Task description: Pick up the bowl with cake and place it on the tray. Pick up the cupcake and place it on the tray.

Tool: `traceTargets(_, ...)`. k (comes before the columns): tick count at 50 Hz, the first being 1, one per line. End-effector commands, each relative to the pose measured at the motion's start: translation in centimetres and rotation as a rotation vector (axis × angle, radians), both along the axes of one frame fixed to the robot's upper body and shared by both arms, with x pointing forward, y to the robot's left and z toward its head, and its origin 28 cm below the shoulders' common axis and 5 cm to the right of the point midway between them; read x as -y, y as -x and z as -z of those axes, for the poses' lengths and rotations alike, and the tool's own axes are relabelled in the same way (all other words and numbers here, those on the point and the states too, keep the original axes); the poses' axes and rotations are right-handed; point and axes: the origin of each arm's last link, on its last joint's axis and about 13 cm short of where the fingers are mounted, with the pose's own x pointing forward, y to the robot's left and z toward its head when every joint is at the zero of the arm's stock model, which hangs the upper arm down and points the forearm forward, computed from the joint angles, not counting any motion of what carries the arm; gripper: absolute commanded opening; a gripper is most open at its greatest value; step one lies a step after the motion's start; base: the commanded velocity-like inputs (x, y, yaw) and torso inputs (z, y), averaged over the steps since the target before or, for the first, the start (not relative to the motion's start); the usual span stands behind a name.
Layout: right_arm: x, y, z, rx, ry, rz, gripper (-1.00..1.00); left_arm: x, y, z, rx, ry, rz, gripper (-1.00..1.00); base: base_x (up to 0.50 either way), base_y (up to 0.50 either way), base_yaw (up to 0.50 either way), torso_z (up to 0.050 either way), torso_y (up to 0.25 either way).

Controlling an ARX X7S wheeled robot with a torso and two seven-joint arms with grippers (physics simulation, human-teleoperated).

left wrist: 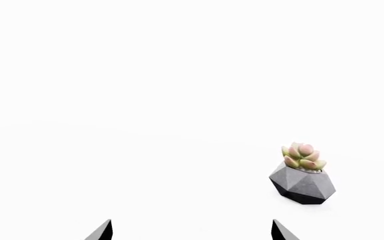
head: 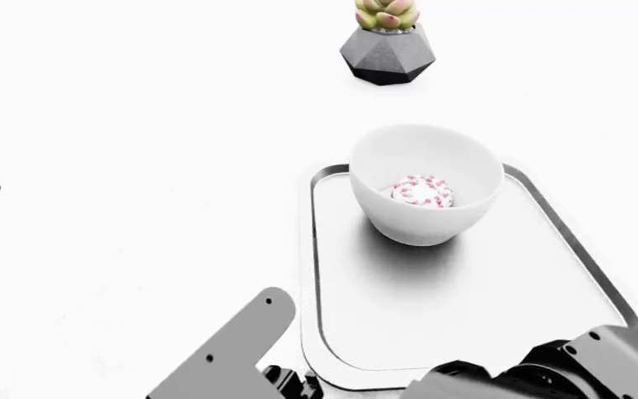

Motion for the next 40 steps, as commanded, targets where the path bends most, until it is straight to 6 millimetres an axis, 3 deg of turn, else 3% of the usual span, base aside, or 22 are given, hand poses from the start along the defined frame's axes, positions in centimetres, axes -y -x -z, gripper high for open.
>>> traceTargets(1, -0.1, -0.1, 0.7, -0.016, 0.016, -0.006, 1.00, 0.0, 0.0, 0.0, -0.001, 0.002, 0.000, 1.00, 0.00, 0.00, 0.00, 0.000, 0.000)
traceTargets(9, -0.1, 0.0, 1.0, -0.025, 0.029, -0.005, 1.00, 0.0, -0.1, 0.0, -0.001, 0.004, 0.000, 1.00, 0.00, 0.00, 0.00, 0.000, 0.000)
traceTargets(10, -0.1, 0.0, 1.0, -0.025, 0.031, -0.006, -1.00, 0.0, -0.1, 0.0, -0.002, 0.004, -0.001, 1.00, 0.00, 0.00, 0.00, 0.000, 0.000)
traceTargets(28, 0.0, 0.2, 0.8, -0.022, 0.029, 0.000, -1.00, -0.1, 0.0, -0.1, 0.000, 0.009, -0.003, 1.00, 0.00, 0.00, 0.00, 0.000, 0.000)
traceTargets(40, 0.3, 0.7, -2.7, 0.054, -0.002, 0.020, -1.00, -0.1, 0.0, -0.1, 0.000, 0.008, -0.005, 1.00, 0.00, 0.00, 0.00, 0.000, 0.000)
